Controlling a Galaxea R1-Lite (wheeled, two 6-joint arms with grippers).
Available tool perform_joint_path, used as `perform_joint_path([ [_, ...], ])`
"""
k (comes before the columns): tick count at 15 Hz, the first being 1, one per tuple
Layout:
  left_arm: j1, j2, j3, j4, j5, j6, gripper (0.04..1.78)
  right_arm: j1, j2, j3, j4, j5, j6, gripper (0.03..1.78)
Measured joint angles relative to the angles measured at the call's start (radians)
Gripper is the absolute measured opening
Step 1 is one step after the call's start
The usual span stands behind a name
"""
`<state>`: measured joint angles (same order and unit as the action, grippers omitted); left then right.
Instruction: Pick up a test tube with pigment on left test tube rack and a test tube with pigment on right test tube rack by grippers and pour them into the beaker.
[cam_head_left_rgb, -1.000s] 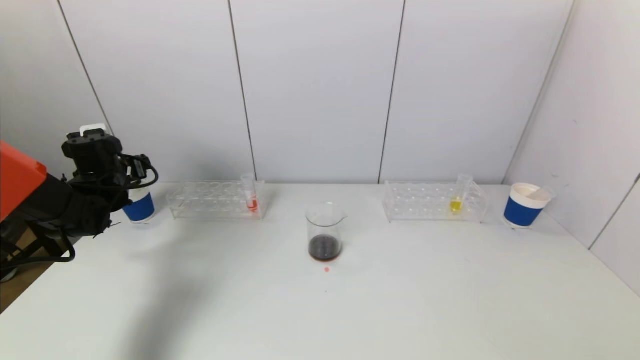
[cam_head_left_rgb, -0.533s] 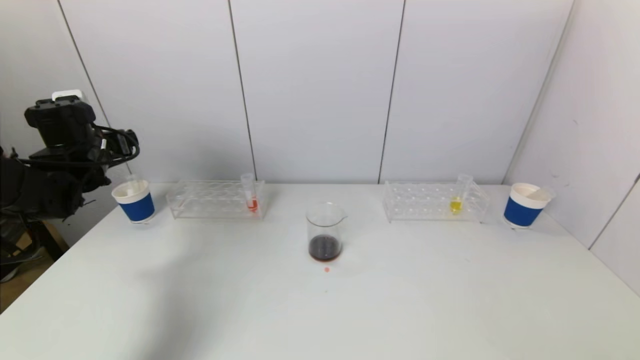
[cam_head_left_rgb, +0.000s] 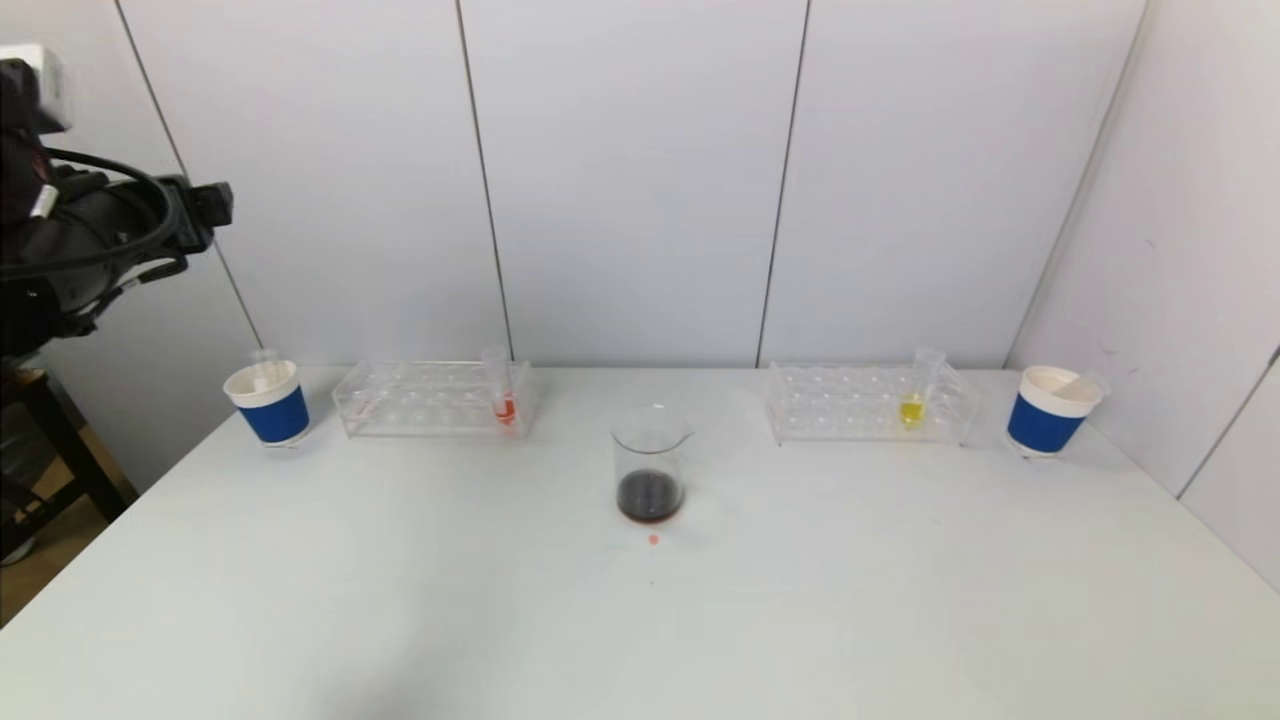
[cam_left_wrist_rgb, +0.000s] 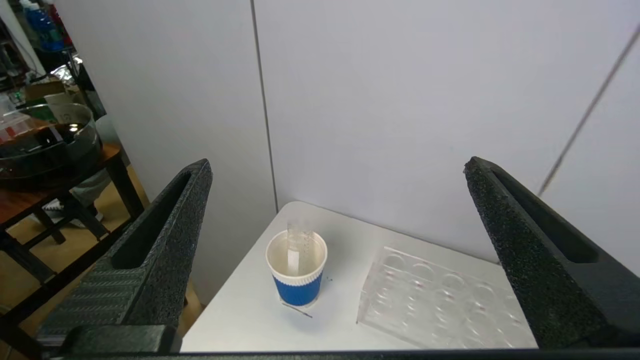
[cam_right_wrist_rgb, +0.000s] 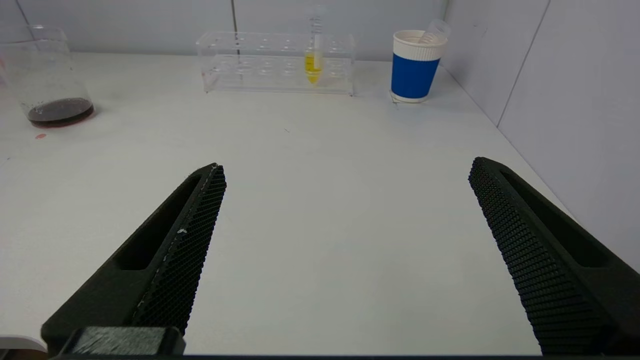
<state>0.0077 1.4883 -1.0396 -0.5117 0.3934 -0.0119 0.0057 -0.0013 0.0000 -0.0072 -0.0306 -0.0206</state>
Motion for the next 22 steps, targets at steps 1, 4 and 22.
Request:
perform_joint_path([
  [1,-0.013,-0.063,0.021,0.031,0.000,0.005,1.76,0.000,0.000,0.000,0.000,0.000,0.000,1.77],
  [4,-0.035,-0.259,0.124,0.082,0.001,0.041,1.76,0.000,0.000,0.000,0.000,0.000,0.000,1.77],
  [22,-0.032,-1.227,0.542,0.622,0.011,0.126,1.76,0.000,0.000,0.000,0.000,0.000,0.000,1.77],
])
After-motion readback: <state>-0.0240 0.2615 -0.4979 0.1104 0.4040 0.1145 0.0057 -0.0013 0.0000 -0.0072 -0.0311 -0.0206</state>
